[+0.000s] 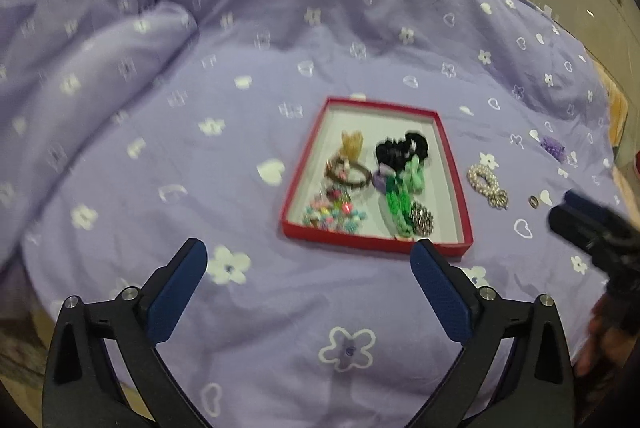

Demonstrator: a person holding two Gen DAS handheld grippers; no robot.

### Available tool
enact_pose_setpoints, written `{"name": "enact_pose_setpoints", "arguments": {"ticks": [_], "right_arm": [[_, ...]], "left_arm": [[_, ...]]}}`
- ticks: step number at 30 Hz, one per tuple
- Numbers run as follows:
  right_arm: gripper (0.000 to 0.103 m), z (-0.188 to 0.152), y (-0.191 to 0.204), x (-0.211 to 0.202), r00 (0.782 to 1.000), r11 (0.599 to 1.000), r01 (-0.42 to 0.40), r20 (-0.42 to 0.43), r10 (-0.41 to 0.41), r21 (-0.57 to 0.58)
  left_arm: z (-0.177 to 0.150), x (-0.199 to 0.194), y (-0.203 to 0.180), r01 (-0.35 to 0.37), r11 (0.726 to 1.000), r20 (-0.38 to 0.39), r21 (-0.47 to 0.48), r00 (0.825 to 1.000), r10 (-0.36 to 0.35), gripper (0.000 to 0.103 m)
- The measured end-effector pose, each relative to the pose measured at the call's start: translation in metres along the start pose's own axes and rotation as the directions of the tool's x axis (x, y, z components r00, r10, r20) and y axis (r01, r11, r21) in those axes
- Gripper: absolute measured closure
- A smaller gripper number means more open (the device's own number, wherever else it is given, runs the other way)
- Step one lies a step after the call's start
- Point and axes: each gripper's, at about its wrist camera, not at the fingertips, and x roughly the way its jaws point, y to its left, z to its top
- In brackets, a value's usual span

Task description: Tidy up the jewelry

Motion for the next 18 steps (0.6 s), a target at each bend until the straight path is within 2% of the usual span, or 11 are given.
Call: {"name": "enact_pose_setpoints", "arguments": {"ticks": [5, 7, 11, 18], "right_arm": [[0.0, 0.011, 0.008, -0.025, 0.998, 0.999, 0.031, 0.064, -0.029, -0.034], [0.0, 0.004, 0.009, -0.019, 0.998, 0.999, 0.039, 0.052, -0.037, -0.035], [0.0, -0.016, 0.004, -0.001, 0.999, 0.999, 0.047, 0.011, -0.047, -0.017], [0.0, -0.034, -0.003, 0.003, 0.996, 0.997, 0.072, 0.051, -0.072, 0.0]], "left_arm": [[-0.003, -0.013, -0.006, -0.022, 0.999, 0.043, 0.025, 0.999, 0.021, 0.0], [-0.007, -0.009, -0.01, -0.055, 0.998, 0.046, 0.043, 0.998, 0.053, 0.0], [-0.014, -0.004, -0.011, -0.075, 0.996, 0.053, 0.041, 0.996, 0.073, 0.0], [-0.029, 0.0, -0.006, -0.087, 0.996, 0.106, -0.005, 0.991, 0.087, 0.0]]}}
